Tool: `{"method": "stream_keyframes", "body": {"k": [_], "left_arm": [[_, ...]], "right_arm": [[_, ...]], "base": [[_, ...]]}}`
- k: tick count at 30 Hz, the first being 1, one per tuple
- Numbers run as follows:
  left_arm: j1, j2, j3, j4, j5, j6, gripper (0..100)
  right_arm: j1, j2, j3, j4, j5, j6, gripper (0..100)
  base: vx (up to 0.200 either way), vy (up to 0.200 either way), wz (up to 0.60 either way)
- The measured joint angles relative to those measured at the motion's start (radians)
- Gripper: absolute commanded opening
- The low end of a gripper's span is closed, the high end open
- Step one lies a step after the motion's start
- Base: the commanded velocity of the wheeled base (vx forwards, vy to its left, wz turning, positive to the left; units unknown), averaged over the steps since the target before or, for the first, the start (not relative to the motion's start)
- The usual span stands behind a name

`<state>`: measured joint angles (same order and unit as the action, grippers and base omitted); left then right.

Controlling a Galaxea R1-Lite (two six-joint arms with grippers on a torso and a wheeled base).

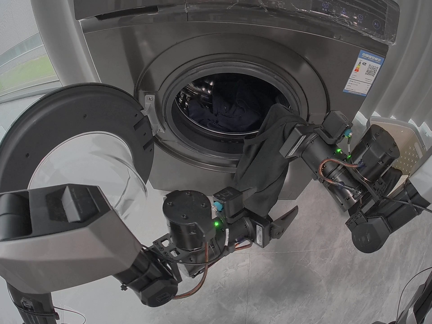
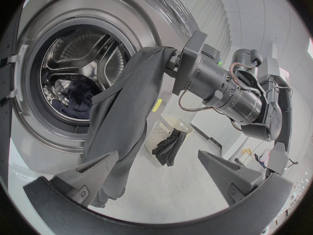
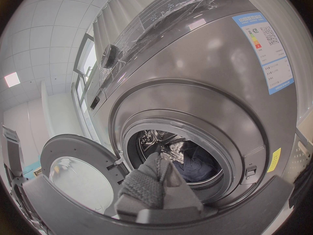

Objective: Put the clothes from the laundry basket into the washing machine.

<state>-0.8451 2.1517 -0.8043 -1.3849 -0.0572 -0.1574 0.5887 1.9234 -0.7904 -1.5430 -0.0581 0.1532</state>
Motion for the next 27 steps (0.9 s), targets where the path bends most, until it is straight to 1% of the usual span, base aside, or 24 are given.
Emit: {"method": "stream_keyframes", "body": {"k": [4, 8, 14, 18, 22, 27], "left_arm": [[-0.002, 0.054, -0.076, 0.003, -0.001, -0.020, 100], [-0.002, 0.104, -0.127, 0.004, -0.001, -0.026, 100], [0.002, 0.175, -0.204, 0.004, 0.003, -0.028, 100], [0.022, 0.209, -0.248, 0.012, 0.025, -0.028, 100], [0.050, 0.223, -0.260, 0.021, 0.058, -0.022, 100], [0.087, 0.219, -0.258, 0.026, 0.077, -0.016, 100]], "right_arm": [[0.000, 0.002, -0.001, 0.000, 0.000, 0.000, 0], [0.000, 0.004, 0.000, -0.001, 0.000, 0.000, 0], [0.000, 0.005, 0.001, -0.001, 0.000, 0.000, 0], [0.000, 0.005, 0.002, -0.001, 0.000, 0.000, 0], [0.000, 0.005, 0.002, -0.001, 0.000, 0.000, 0], [0.000, 0.005, 0.002, -0.001, 0.000, 0.000, 0]], "base": [[0.000, 0.000, 0.00], [0.000, 0.000, 0.00], [0.000, 0.000, 0.00], [0.000, 0.000, 0.00], [0.000, 0.000, 0.00], [0.000, 0.000, 0.00]]}}
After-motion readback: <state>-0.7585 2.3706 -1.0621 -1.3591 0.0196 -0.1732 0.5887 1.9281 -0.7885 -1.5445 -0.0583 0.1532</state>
